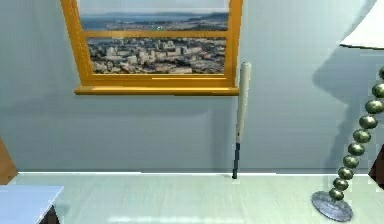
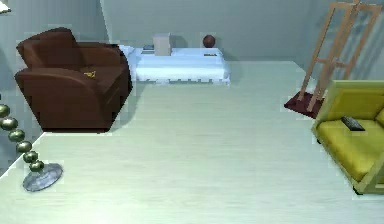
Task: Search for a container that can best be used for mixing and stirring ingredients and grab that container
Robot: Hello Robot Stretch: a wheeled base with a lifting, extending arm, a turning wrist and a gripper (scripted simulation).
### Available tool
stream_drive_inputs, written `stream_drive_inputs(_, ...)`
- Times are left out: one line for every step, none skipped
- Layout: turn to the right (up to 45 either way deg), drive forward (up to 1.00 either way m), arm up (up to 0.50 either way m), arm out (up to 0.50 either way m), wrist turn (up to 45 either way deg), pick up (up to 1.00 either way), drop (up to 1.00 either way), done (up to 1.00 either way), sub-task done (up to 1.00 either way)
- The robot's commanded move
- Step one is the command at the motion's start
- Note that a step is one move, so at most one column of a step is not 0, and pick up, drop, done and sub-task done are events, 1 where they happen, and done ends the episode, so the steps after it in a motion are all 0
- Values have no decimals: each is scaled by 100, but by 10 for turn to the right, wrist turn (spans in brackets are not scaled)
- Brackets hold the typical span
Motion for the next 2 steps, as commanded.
stream_drive_inputs(-300,0,0,0,0,0,0,0,0)
stream_drive_inputs(0,50,0,0,0,0,0,0,0)
